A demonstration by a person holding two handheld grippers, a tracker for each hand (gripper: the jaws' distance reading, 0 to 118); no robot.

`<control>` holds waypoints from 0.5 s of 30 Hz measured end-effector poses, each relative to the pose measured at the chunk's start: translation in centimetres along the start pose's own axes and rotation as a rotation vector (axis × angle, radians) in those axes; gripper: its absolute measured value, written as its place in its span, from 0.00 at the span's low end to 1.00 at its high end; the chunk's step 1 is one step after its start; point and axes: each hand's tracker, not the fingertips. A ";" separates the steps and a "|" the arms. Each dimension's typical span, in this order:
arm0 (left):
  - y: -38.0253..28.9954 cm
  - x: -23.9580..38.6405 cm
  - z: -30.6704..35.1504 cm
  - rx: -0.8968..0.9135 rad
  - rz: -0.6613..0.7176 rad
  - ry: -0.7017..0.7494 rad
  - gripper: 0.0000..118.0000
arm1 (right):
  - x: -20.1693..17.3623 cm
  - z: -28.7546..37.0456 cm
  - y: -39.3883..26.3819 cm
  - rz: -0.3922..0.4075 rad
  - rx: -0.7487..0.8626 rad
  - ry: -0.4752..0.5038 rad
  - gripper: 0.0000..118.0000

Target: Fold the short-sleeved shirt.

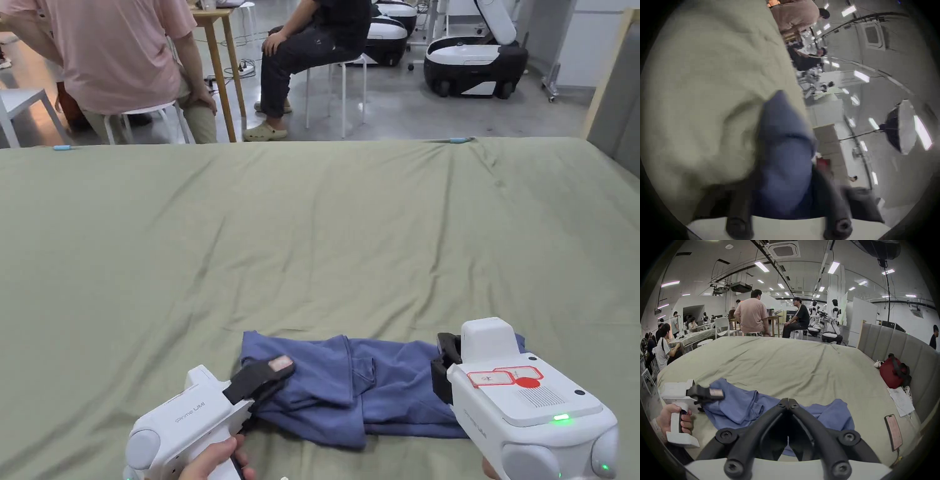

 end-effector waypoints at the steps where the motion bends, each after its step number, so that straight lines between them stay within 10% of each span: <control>1: -0.2 -0.2 -0.2 0.014 -0.007 0.046 0.13 | 0.3 0.0 0.0 -0.001 -0.001 -0.008 0.00; 9: 3.5 2.3 6.4 0.202 -0.165 0.112 0.12 | 0.4 0.3 0.5 -0.009 -0.006 -0.045 0.00; 15: 4.7 7.0 10.2 0.277 -0.643 0.492 0.12 | -0.3 0.5 0.5 -0.012 -0.001 -0.031 0.00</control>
